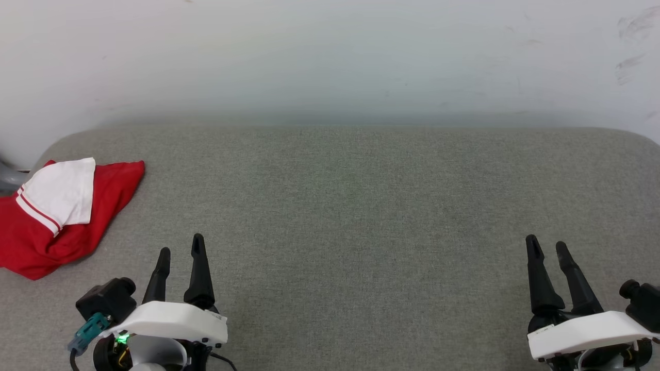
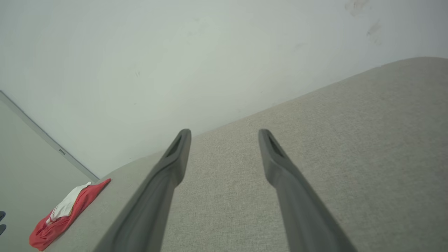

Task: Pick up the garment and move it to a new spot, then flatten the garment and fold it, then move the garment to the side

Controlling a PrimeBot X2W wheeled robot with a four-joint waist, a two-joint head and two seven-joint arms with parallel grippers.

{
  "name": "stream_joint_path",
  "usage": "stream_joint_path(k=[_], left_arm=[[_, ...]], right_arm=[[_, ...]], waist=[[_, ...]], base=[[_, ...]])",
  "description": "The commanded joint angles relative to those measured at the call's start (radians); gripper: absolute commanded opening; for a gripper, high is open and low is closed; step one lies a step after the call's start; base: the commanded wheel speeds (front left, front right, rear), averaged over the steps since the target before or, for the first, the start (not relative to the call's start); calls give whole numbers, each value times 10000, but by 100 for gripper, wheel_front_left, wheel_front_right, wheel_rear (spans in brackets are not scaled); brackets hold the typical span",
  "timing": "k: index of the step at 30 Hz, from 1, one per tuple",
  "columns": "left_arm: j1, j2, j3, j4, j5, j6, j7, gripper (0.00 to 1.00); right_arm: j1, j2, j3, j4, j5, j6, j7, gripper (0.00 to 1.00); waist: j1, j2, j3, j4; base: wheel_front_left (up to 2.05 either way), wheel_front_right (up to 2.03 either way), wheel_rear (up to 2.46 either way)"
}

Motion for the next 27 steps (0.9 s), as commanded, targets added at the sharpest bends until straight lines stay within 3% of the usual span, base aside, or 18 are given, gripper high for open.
stream_joint_path(k=[1, 27], left_arm=[[9, 115, -87, -156, 286, 73, -88, 100], [152, 387, -857, -265, 2698, 604, -743, 100]], right_arm=[[-38, 17, 20, -167, -314, 1, -87, 100], [215, 27, 111, -202, -2953, 0, -738, 100]], waist=[[0, 0, 0, 0], [0, 0, -30, 52]], base=[[0, 0, 0], [0, 0, 0]])
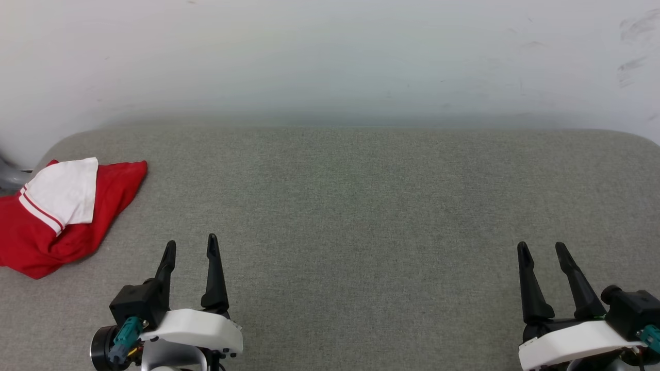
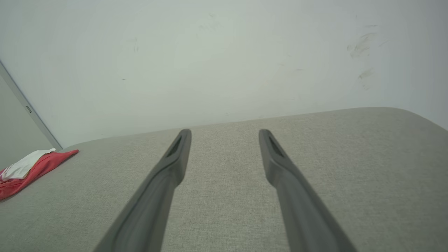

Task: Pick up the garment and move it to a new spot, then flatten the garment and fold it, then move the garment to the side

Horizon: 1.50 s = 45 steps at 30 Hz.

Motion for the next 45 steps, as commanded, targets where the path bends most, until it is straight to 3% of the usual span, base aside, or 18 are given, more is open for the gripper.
stream_joint_path(k=[1, 16, 35, 45], left_arm=[[34, 44, -19, -78, 237, 50, -108, 100], [177, -125, 98, 19, 1316, -42, -413, 100], [330, -459, 574, 278, 2144, -789, -762, 100], [320, -498, 717, 487, 1704, -1028, -763, 100]], right_arm=[[13, 27, 4, -104, -219, -2, -84, 100], [137, 33, -54, -123, -1171, -3, -400, 100], [322, 40, -30, -250, -1640, -3, -749, 100], [352, 41, -34, -129, -1065, -5, -751, 100]], waist=[[0, 0, 0, 3], [0, 0, -12, 11], [0, 0, -73, 73], [0, 0, -77, 78]], base=[[0, 0, 0], [0, 0, 0], [0, 0, 0], [0, 0, 0]])
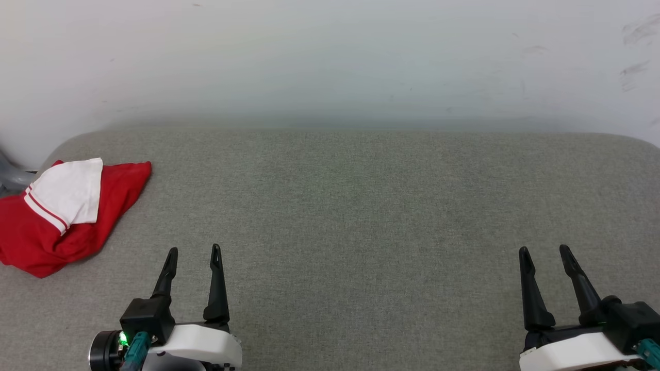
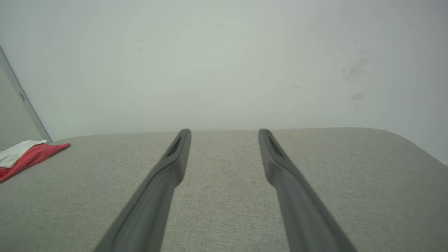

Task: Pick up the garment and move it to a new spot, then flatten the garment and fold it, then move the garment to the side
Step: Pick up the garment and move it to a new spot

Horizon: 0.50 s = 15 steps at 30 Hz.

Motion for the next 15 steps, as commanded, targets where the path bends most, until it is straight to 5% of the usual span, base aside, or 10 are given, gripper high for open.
stream_joint_path(k=[1, 15], left_arm=[[77, -17, 11, 32, -68, -19, -28, 100], [44, -18, 29, 190, -336, -65, -28, 100]], right_arm=[[93, 41, -7, 19, 111, -7, -25, 100], [114, 41, -6, 110, 329, -7, -25, 100]], waist=[[0, 0, 2, -1], [0, 0, 11, -9]], base=[[0, 0, 0], [0, 0, 0]])
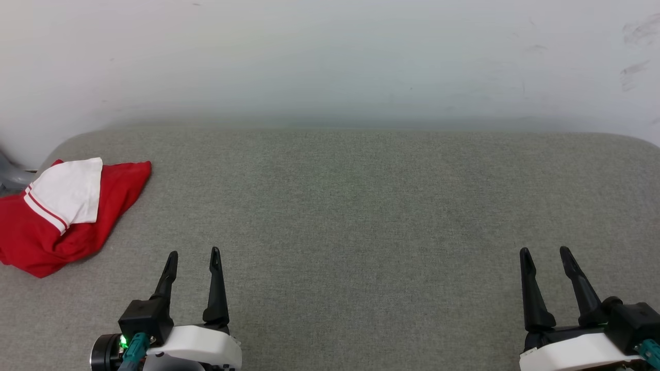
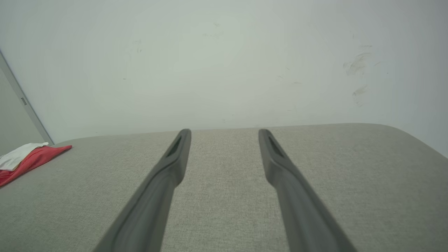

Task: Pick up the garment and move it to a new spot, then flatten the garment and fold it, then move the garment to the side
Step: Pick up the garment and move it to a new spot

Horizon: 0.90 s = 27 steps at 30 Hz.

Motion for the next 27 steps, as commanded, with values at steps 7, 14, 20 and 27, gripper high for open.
stream_joint_path(k=[7, 14, 20, 27], left_arm=[[-21, -14, 32, 25, -4, -57, -28, 100], [-162, -11, 74, 34, 33, 54, -28, 100], [-184, -11, 167, 18, 47, 108, -28, 100], [-171, -13, 331, 1, 39, 125, -28, 100]], right_arm=[[122, 41, 25, 14, 45, -7, -23, 100], [154, 39, 43, -39, 18, -7, -23, 100], [141, 39, 117, -116, -141, -7, -23, 100], [178, 40, 187, -162, -202, -7, -23, 100]], waist=[[0, -1, 49, 78], [0, -1, 134, 513], [0, -1, 202, 1089], [0, -1, 248, 1913]], base=[[0, 0, 0], [0, 0, 0], [0, 0, 0], [0, 0, 0]])
